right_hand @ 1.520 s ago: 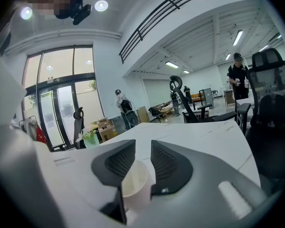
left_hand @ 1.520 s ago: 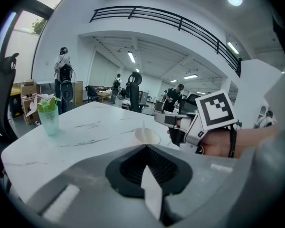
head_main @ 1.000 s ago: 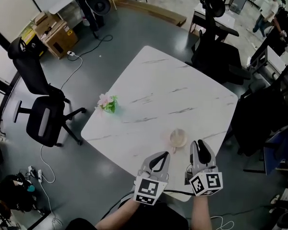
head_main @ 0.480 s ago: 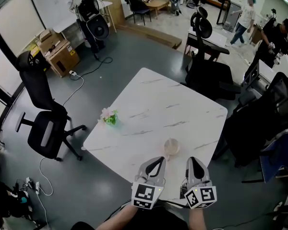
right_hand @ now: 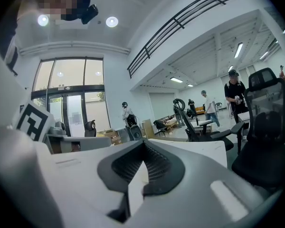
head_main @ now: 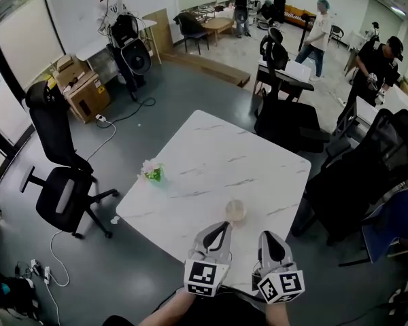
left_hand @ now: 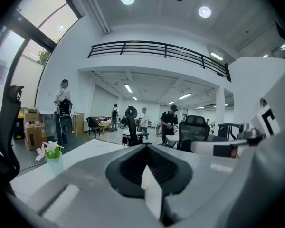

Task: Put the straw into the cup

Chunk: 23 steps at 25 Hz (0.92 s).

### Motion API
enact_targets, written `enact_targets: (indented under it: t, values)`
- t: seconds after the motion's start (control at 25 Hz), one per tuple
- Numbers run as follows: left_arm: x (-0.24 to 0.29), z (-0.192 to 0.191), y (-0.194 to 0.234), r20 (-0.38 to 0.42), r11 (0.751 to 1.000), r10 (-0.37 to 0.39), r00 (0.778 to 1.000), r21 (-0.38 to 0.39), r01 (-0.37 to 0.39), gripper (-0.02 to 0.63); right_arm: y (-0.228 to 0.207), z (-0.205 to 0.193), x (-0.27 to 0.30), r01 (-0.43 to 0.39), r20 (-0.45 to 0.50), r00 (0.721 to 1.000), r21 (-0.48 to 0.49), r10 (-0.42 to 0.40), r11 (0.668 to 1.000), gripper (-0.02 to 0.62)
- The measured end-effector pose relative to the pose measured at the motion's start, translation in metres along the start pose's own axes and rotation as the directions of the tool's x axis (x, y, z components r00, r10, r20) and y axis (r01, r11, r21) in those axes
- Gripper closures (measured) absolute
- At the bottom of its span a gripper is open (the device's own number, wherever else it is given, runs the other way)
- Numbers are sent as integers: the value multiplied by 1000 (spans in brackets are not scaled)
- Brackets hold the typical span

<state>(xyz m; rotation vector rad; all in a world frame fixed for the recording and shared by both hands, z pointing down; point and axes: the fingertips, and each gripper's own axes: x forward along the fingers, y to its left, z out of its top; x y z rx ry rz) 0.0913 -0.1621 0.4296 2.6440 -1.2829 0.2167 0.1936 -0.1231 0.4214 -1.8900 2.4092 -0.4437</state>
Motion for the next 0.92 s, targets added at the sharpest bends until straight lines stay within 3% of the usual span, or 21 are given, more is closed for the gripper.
enact_targets:
  t: [0.92]
  values:
    - [-9,7,-12,14,1000,-17,1000,25,17,604,7,10,-6,-2,23,1000,-12,2,1000,600]
